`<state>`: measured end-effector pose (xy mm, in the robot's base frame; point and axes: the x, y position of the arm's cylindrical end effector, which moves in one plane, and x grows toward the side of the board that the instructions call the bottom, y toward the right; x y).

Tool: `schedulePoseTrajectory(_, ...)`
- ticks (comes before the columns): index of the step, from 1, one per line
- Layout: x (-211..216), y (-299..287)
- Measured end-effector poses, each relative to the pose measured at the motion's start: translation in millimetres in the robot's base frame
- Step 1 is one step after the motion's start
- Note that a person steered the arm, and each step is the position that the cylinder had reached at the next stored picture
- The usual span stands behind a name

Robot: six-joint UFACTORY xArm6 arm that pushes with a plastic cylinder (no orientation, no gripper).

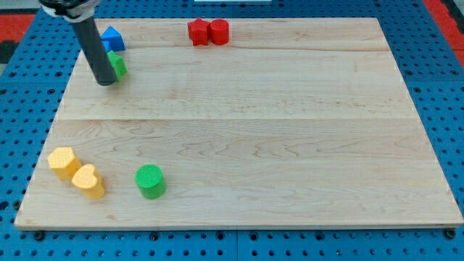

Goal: Add the green circle into the green star

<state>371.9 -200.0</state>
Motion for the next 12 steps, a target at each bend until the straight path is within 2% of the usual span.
schedulePoseTrajectory(1, 88, 92)
schedulePoseTrajectory(2, 179, 158)
schedulePoseTrajectory(3, 226, 186)
schedulePoseTrajectory(4, 241, 122)
schedulePoseTrajectory(7, 123, 57)
schedulePoseTrajectory(8, 114, 49)
schedulePoseTrajectory(9, 123, 57)
schedulePoseTrajectory(10, 166, 26)
schedulePoseTrajectory(11, 155, 8)
schedulePoseTrajectory(12, 172, 48)
